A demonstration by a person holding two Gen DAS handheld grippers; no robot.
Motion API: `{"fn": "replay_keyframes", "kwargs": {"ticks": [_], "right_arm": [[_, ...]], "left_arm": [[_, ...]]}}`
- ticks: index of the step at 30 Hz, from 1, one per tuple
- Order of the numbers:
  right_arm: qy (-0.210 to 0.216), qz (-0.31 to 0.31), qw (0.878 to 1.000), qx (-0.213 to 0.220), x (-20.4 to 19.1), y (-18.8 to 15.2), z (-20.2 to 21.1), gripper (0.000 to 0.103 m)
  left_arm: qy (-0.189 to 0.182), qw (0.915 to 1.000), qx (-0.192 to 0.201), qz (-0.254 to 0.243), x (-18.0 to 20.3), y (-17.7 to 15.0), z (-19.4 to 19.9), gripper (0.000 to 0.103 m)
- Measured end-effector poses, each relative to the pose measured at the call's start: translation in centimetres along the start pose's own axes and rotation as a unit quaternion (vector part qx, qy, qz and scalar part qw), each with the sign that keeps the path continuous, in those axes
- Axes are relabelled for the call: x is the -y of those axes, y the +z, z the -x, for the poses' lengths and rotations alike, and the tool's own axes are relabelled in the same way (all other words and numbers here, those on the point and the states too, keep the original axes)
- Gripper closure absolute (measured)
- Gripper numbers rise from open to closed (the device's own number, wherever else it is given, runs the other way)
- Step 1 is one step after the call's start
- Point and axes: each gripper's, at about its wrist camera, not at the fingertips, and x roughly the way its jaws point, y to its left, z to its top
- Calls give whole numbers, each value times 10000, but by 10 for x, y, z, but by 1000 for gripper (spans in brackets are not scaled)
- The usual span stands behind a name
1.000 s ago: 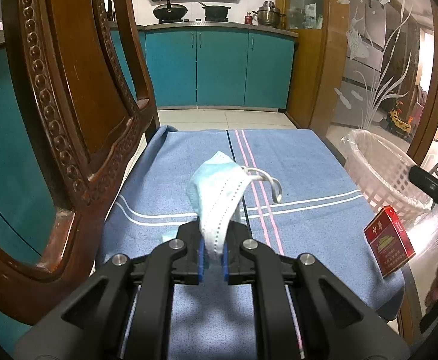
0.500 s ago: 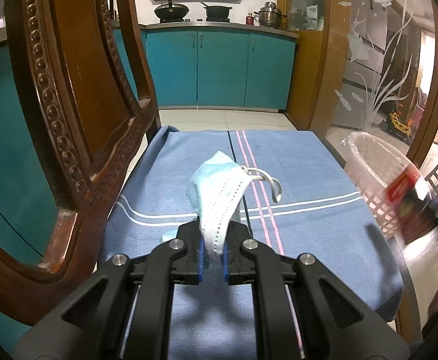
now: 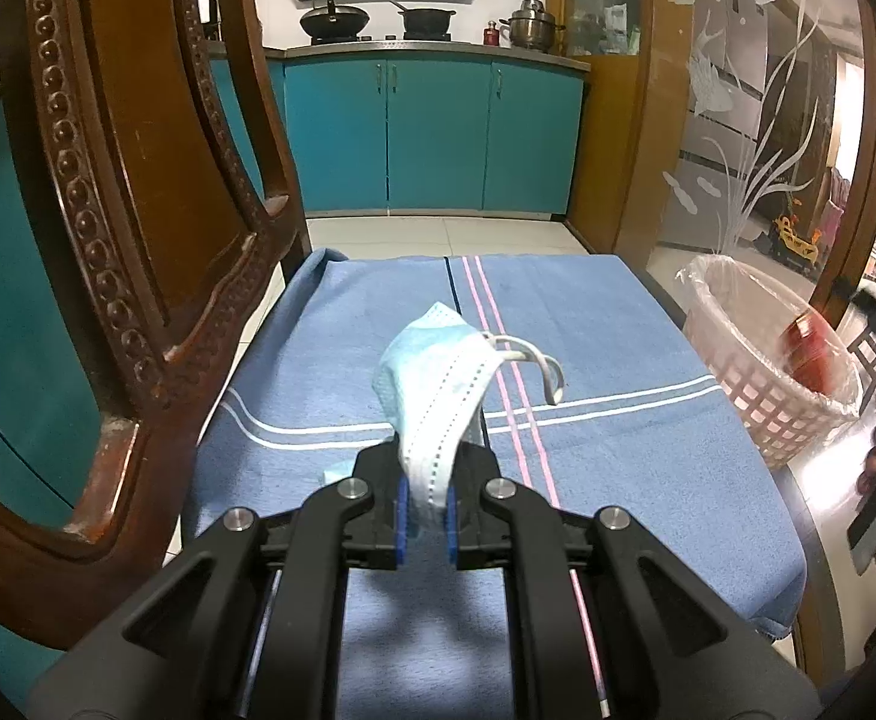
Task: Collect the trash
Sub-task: 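Carry the red box into the basket and open the right gripper, then carry the blue face mask into the basket and open the left gripper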
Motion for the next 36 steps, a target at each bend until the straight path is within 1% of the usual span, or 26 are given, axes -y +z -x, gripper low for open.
{"fn": "replay_keyframes", "kwargs": {"ticks": [1, 2, 3, 5, 7, 8, 9, 10, 11, 13, 15, 17, 18, 19, 20, 22, 23, 24, 25, 27, 29, 30, 31, 33, 35, 36], "right_arm": [[120, -140, 9997, 161, 1, 4, 13, 13], [213, -308, 9986, 382, 6, 5, 33, 6], [231, -527, 9962, 658, 12, 6, 52, 3], [160, -1056, 9883, 1093, 25, 4, 84, 3], [60, -1525, 9808, 1210, 33, 2, 98, 3], [34, -1647, 9785, 1237, 37, 2, 98, 3], [9, -1762, 9762, 1264, 40, 2, 100, 3], [-38, -1793, 9756, 1269, 42, 3, 97, 3], [-91, -1814, 9756, 1233, 47, 3, 92, 3], [-167, -1960, 9736, 1158, 52, 2, 89, 3], [-207, -2161, 9695, 1134, 62, 5, 89, 3], [-277, -2291, 9653, 1223, 67, 7, 98, 3], [-295, -2300, 9644, 1273, 68, 7, 101, 3], [-305, -2288, 9646, 1273, 69, 6, 100, 3], [-298, -2283, 9652, 1243, 70, 4, 101, 3], [-210, -2241, 9682, 1094, 72, 3, 95, 3], [-192, -2202, 9695, 1059, 73, 1, 95, 3], [-155, -2130, 9721, 970, 73, 1, 91, 3], [-103, -2061, 9750, 820, 71, 1, 86, 3], [18, -1988, 9783, 582, 67, -1, 79, 3], [166, -1796, 9833, 235, 54, -3, 66, 3], [278, -1670, 9856, 28, 45, -5, 60, 3], [436, -1473, 9879, -219, 32, -7, 52, 3], [705, -917, 9909, -684, 0, -15, 40, 3], [885, -467, 9899, -1001, -26, -22, 34, 3], [972, -253, 9880, -1176, -38, -27, 33, 3]], "left_arm": [[-5, 10000, -4, -14, 1, 0, 0, 93], [-27, 10000, -13, -32, 2, 0, -1, 93], [-75, 10000, -24, -46, 4, 0, -1, 93], [-240, 9997, -30, -75, 9, 1, -1, 93], [-463, 9988, -25, -133, 20, 7, -3, 93], [-626, 9979, -14, -190, 32, 13, -5, 93], [-781, 9965, -16, -302, 46, 19, -7, 93], [-1032, 9934, -34, -502, 70, 29, -11, 93], [-1177, 9910, -18, -636, 87, 35, -13, 93], [-1558, 9829, 77, -982, 142, 58, -19, 93], [-1956, 9747, 53, -1077, 185, 79, -29, 91], [-2340, 9645, -54, -1221, 230, 98, -43, 76], [-2440, 9617, -125, -1245, 247, 104, -52, 40], [-2345, 9642, -142, -1227, 260, 107, -60, 13], [-2224, 9678, -56, -1178, 263, 108, -62, 11], [-2087, 9724, -39, -1039, 255, 104, -66, 9], [-2099, 9727, -85, -987, 248, 101, -67, 7], [-2058, 9738, -136, -962, 238, 96, -67, 4], [-1952, 9757, -156, -983, 227, 92, -65, 3], [-1598, 9818, -103, -1019, 193, 81, -57, 3], [-1221, 9883, 33, -917, 153, 69, -42, 3], [-1104, 9902, 94, -847, 138, 65, -35, 3], [-991, 9920, 141, -772, 115, 56, -24, 3], [-828, 9940, 34, -709, 87, 45, -9, 3], [-636, 9965, -148, -529, 57, 33, 3, 3], [-476, 9980, -142, -388, 43, 27, 12, 3]]}}
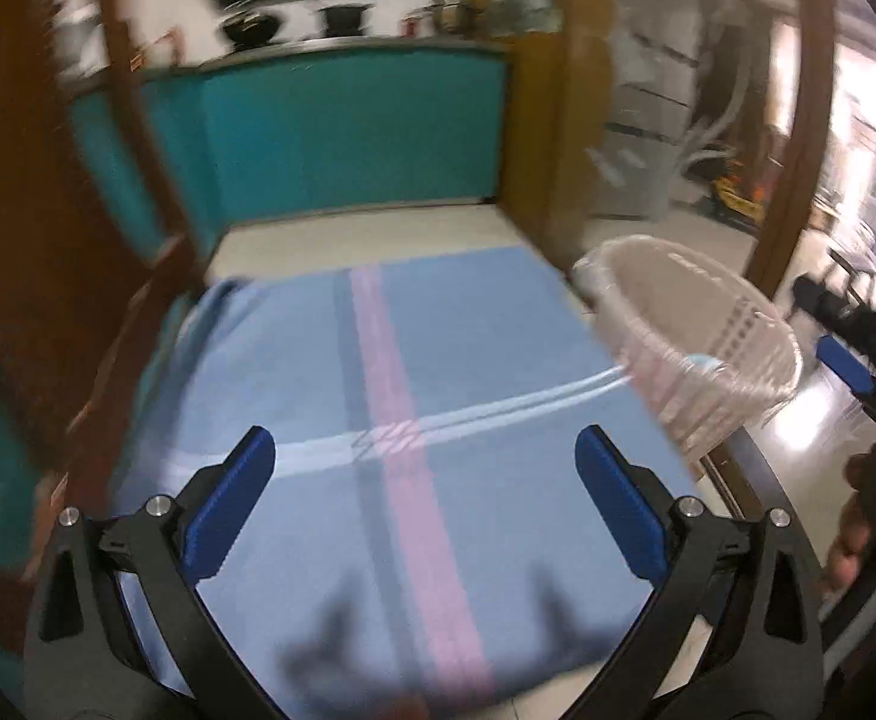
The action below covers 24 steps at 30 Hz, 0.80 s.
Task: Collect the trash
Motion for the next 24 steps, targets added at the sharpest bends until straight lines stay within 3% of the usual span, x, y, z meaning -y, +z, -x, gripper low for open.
{"fn": "replay_keyframes", "kwargs": {"ticks": [3, 5, 9, 15, 24], "right_arm": [[182, 690, 9957, -592, -38, -23, -13, 3], [225, 991, 9920, -751, -54, -33, -16, 3], [192, 1507, 9837, -966, -79, -50, -18, 3], [205, 1663, 9812, -956, -85, -67, -15, 3], [214, 1715, 9801, -978, -93, -71, -16, 3]], "left_arm": [[824, 9960, 265, 206, -22, -23, 28, 3], [1023, 9939, 253, 334, -32, -30, 37, 3], [1016, 9929, 222, 574, -45, -36, 41, 3], [685, 9923, 185, 1013, -52, -43, 37, 3], [577, 9934, 207, 970, -51, -46, 39, 3]]}}
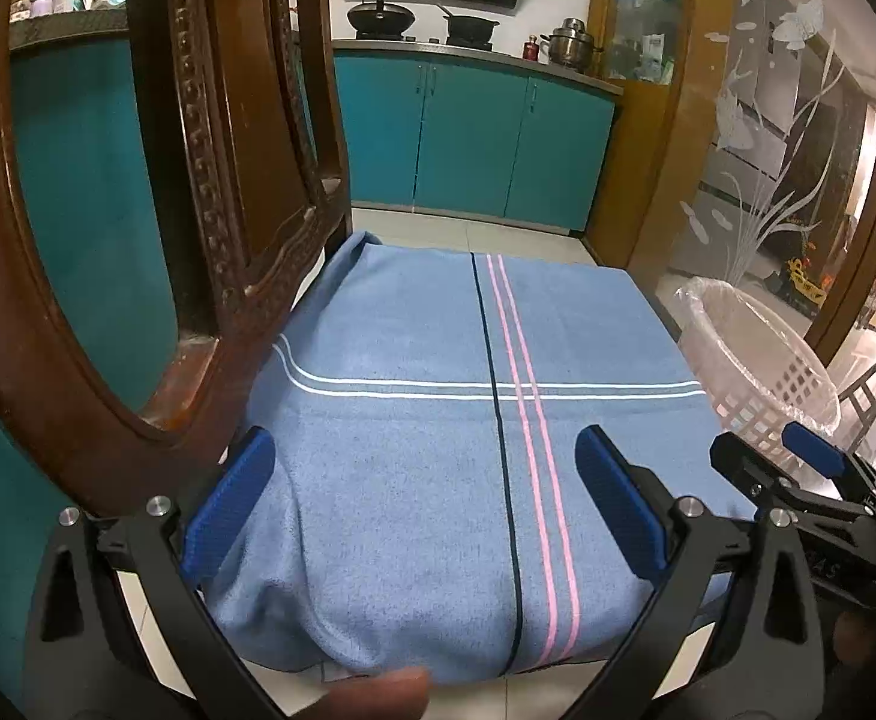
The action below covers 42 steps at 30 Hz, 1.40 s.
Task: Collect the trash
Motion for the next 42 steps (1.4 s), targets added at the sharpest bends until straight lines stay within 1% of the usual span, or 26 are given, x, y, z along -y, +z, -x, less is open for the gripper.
{"fn": "replay_keyframes", "kwargs": {"ticks": [12, 42], "right_arm": [[-8, 59, 10000, -73, -4, 0, -5, 3], [4, 74, 9999, -110, -1, -4, -7, 3]], "left_arm": [[-18, 9999, -117, -112, 3, -3, -6, 3], [-3, 9997, -158, -169, 4, -3, -8, 3]]}}
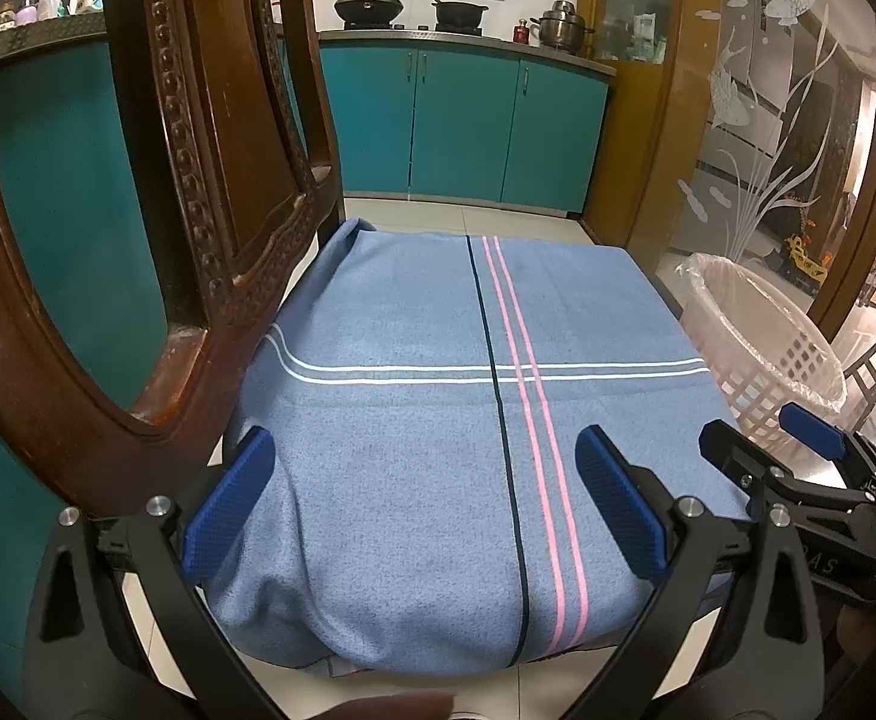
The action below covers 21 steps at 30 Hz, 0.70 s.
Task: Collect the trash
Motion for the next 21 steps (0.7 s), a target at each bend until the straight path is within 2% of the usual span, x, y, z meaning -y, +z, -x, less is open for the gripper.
{"fn": "replay_keyframes", "kwargs": {"ticks": [21], "right_arm": [[-5, -4, 10000, -23, 0, 0, -1, 3]], "left_arm": [[-18, 10000, -40, -31, 1, 0, -1, 3]]}}
